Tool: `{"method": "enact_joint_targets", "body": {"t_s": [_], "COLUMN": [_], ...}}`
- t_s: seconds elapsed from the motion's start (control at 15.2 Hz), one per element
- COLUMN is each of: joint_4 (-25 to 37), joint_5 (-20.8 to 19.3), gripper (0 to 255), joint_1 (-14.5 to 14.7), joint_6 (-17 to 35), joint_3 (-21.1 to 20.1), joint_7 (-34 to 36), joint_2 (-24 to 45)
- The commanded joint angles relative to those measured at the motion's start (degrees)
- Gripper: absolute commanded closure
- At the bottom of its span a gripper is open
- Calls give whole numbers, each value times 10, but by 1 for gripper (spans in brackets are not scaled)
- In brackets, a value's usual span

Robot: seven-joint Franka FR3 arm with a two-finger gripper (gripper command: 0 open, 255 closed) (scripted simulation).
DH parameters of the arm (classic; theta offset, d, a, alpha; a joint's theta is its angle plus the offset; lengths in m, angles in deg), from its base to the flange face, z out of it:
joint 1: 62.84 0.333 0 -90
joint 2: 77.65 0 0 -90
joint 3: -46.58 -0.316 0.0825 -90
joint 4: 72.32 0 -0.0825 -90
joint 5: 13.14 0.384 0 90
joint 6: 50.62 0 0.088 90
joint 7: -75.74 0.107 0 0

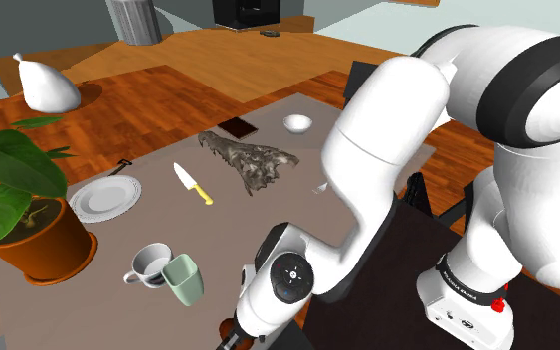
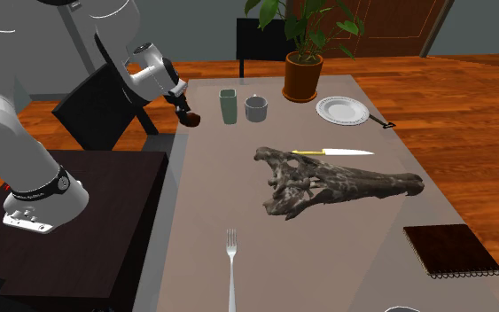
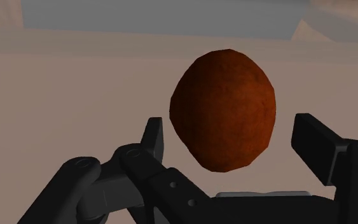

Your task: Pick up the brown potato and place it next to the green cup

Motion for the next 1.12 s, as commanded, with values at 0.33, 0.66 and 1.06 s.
{"method": "enact_joint_targets", "body": {"t_s": [0.33,0.66,1.06], "joint_4": [-18,-66,-66], "joint_5": [25,106,106], "gripper": [0,0,0], "joint_1": [-12,-52,-52], "joint_6": [-6,-22,-22], "joint_3": [-16,-67,-67], "joint_7": [-22,-92,-92], "joint_2": [-23,-89,-89]}}
